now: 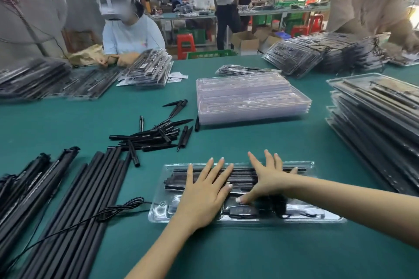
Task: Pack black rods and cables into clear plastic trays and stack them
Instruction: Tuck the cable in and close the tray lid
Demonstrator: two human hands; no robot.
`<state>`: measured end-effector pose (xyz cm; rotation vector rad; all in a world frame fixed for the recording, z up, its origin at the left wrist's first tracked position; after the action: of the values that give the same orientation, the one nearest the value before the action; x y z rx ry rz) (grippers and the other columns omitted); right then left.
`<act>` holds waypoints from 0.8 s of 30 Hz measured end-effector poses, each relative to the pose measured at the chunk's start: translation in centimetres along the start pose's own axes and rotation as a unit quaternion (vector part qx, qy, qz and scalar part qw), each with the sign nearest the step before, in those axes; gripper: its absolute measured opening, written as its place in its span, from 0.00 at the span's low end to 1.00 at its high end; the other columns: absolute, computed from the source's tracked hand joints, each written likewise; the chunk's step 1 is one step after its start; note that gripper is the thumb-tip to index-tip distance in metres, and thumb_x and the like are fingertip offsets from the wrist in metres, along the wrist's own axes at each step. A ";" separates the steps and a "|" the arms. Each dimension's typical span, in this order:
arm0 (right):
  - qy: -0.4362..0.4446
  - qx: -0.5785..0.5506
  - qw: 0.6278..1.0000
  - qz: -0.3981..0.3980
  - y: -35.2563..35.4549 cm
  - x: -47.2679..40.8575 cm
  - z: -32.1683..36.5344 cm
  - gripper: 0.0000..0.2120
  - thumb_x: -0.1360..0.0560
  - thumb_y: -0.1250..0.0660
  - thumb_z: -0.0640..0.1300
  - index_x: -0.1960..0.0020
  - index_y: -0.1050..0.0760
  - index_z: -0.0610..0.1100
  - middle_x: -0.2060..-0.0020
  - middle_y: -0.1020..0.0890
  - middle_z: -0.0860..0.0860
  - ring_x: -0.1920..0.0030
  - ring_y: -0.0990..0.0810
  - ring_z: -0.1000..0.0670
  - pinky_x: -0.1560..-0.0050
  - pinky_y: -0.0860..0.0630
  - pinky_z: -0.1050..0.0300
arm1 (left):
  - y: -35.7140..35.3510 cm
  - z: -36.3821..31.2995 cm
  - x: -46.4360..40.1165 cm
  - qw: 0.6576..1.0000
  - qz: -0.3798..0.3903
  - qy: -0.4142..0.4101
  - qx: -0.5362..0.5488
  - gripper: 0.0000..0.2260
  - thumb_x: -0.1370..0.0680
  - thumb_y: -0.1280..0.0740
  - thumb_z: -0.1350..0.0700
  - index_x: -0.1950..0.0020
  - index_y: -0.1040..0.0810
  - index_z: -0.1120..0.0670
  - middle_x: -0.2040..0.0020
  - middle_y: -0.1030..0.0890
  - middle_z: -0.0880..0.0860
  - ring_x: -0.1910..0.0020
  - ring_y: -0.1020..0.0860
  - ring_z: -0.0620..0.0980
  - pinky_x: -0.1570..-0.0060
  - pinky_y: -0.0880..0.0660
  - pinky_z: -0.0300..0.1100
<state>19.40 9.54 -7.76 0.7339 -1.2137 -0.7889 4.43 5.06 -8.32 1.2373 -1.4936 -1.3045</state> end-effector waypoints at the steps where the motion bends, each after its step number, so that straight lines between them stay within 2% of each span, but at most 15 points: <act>1: -0.009 -0.003 1.000 0.006 0.0 -0.1 -0.2 0.63 0.42 0.28 0.72 0.24 0.68 0.58 0.25 0.68 0.44 0.26 0.71 0.43 0.32 0.63 0.28 | 0.0 0.0 -0.1 1.000 0.005 -0.002 0.005 0.22 0.18 0.58 0.42 0.24 0.60 0.37 0.23 0.60 0.38 0.25 0.65 0.40 0.30 0.70 0.55; 5: -0.017 -0.008 1.000 -0.001 -0.3 -0.3 -0.5 0.63 0.44 0.28 0.73 0.24 0.65 0.59 0.24 0.66 0.45 0.25 0.69 0.44 0.31 0.63 0.30 | -0.1 0.2 -0.4 0.999 0.032 -0.001 0.023 0.24 0.19 0.55 0.39 0.24 0.58 0.37 0.22 0.59 0.39 0.25 0.64 0.40 0.30 0.70 0.56; 8: -0.018 0.004 1.000 -0.015 -0.3 -0.4 -0.4 0.62 0.42 0.27 0.71 0.24 0.65 0.58 0.24 0.66 0.46 0.25 0.69 0.44 0.30 0.62 0.29 | 0.1 0.3 -1.0 0.991 0.080 0.013 0.102 0.34 0.26 0.43 0.31 0.23 0.50 0.38 0.22 0.55 0.40 0.24 0.61 0.40 0.30 0.71 0.56; 11: -0.016 0.004 1.000 0.001 -0.4 -0.4 -0.3 0.60 0.39 0.27 0.68 0.24 0.66 0.58 0.24 0.65 0.46 0.25 0.69 0.44 0.30 0.60 0.29 | 0.4 0.2 -1.9 0.983 0.102 0.032 0.152 0.37 0.31 0.32 0.32 0.26 0.44 0.36 0.25 0.47 0.43 0.26 0.56 0.39 0.31 0.70 0.58; 18: -0.013 -0.014 1.000 0.012 -0.3 -0.5 0.0 0.58 0.37 0.26 0.65 0.23 0.64 0.58 0.24 0.64 0.44 0.25 0.68 0.42 0.27 0.56 0.34 | -0.2 0.5 -2.4 0.985 0.109 0.033 0.133 0.40 0.32 0.31 0.33 0.26 0.47 0.38 0.26 0.46 0.45 0.26 0.54 0.42 0.31 0.68 0.62; 24: -0.010 -0.032 0.999 0.007 -0.4 -0.8 -0.3 0.59 0.39 0.25 0.65 0.24 0.63 0.60 0.24 0.64 0.45 0.25 0.69 0.43 0.28 0.57 0.33 | 0.1 0.3 -2.2 0.986 0.091 0.027 0.138 0.42 0.31 0.32 0.32 0.25 0.50 0.41 0.27 0.46 0.43 0.26 0.54 0.42 0.31 0.68 0.62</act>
<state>19.50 10.04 -8.62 0.6659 -1.2042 -0.8221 4.57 7.25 -8.19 1.2616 -1.7473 -0.9610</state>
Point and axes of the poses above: each hand's wrist, its own x-axis away from the middle knuckle, its own y-axis out of the back of the hand, z = x × y, the point moved 8 cm from there along -x, towards the middle knuckle
